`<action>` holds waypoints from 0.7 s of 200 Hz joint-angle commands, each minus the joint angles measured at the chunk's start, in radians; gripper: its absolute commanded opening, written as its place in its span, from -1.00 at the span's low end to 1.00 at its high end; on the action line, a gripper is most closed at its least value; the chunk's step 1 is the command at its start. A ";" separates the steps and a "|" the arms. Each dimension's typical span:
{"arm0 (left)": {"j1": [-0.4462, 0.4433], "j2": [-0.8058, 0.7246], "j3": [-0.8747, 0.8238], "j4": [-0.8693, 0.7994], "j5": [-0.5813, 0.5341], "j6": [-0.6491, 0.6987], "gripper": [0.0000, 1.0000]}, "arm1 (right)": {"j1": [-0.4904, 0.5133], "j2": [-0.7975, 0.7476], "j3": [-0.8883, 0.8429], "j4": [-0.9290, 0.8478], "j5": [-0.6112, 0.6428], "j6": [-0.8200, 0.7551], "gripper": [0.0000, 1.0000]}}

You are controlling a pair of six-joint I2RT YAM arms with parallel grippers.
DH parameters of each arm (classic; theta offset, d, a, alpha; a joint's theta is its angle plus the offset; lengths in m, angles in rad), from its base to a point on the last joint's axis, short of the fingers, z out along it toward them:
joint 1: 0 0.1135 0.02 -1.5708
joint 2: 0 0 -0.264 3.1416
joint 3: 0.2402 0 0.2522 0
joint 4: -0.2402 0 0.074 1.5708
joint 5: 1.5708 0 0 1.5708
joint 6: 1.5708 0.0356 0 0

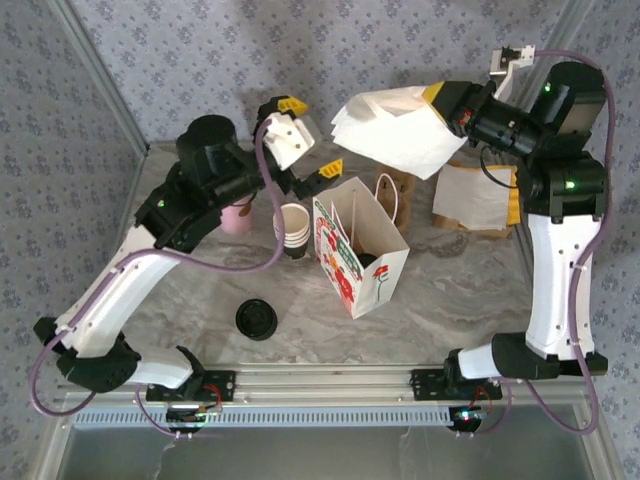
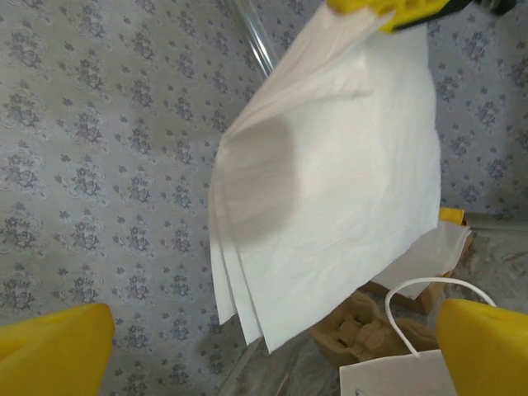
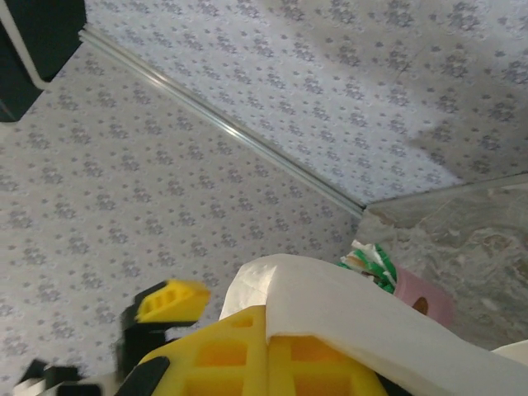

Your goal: Pack the takeout coffee

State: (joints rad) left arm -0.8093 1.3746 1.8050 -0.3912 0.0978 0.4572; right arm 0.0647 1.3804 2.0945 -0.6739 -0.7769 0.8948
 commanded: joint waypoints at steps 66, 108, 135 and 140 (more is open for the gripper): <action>-0.020 0.151 0.189 0.098 -0.029 0.019 0.88 | 0.011 -0.072 -0.035 0.035 -0.116 0.041 -1.00; -0.032 0.207 0.276 0.053 0.079 -0.005 0.67 | 0.012 -0.089 -0.056 0.038 -0.140 0.041 -1.00; -0.058 0.228 0.296 0.014 0.141 0.008 0.45 | 0.011 -0.090 -0.056 0.037 -0.152 0.040 -1.00; -0.062 0.232 0.299 0.009 0.144 0.011 0.41 | 0.011 -0.090 -0.056 0.037 -0.154 0.040 -1.00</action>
State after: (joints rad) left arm -0.8452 1.5864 2.0586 -0.3534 0.1623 0.4606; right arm 0.0708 1.3151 2.0369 -0.6624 -0.8909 0.9279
